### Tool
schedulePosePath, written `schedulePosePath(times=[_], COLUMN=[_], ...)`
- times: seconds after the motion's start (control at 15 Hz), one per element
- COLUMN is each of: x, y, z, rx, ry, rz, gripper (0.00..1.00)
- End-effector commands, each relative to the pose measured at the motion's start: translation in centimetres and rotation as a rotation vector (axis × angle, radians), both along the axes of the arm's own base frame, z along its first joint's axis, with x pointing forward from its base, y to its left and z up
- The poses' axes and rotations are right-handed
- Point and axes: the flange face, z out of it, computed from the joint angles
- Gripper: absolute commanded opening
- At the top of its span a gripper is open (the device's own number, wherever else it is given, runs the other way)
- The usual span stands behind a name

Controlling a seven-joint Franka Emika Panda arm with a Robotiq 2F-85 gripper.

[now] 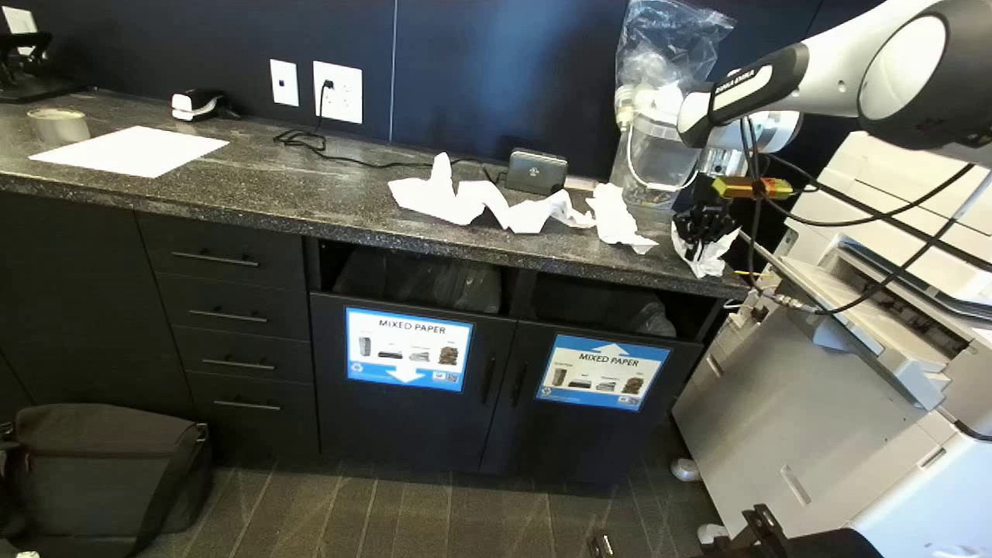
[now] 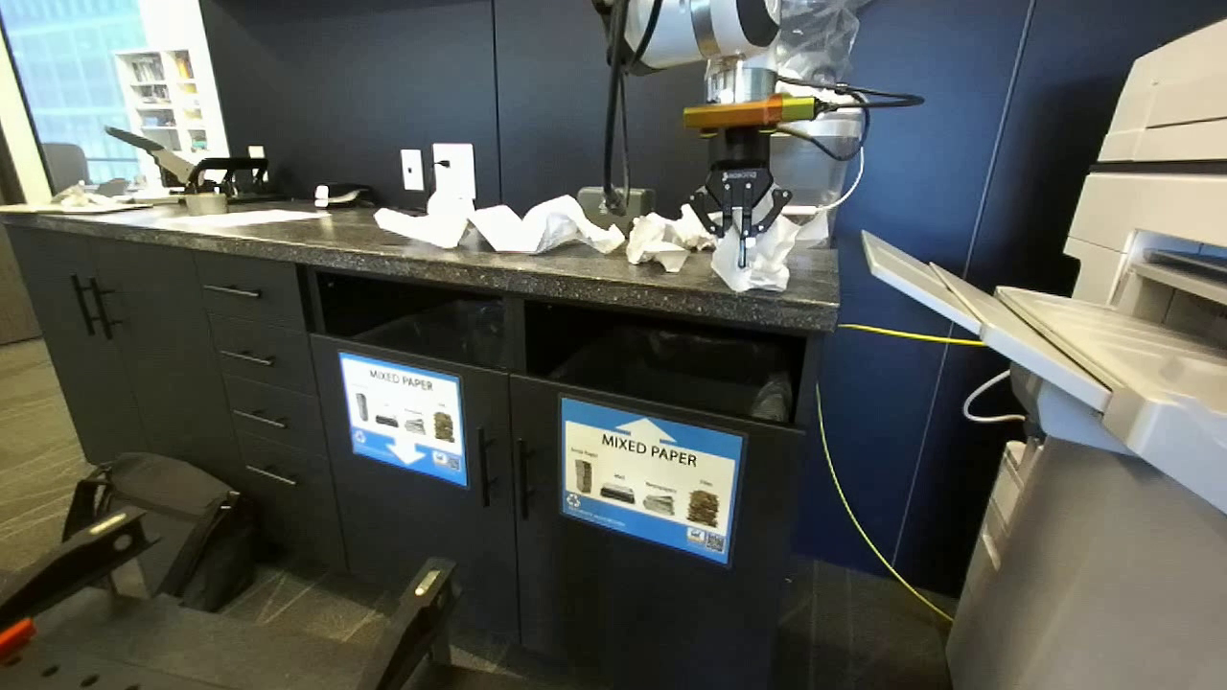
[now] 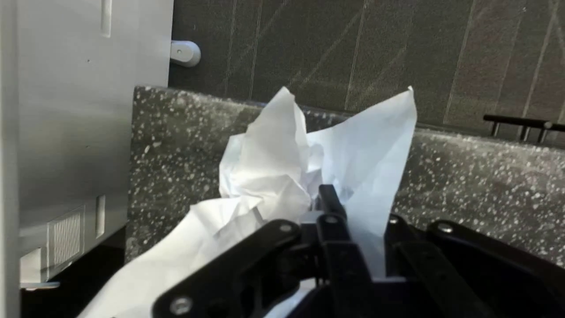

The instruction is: Put the first piece of paper from the right in the right bin

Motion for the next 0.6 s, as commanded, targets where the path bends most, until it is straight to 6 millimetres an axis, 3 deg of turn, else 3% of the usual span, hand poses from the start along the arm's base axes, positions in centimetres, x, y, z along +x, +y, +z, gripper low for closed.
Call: schedulePosePath(times=[0.0, 0.53], x=[-3.2, -8.4], y=[2.3, 5.6], z=[-0.2, -0.7], rx=[0.031, 0.013], ry=[0.019, -0.068], rz=[-0.001, -0.061], gripper=[0.12, 0.12])
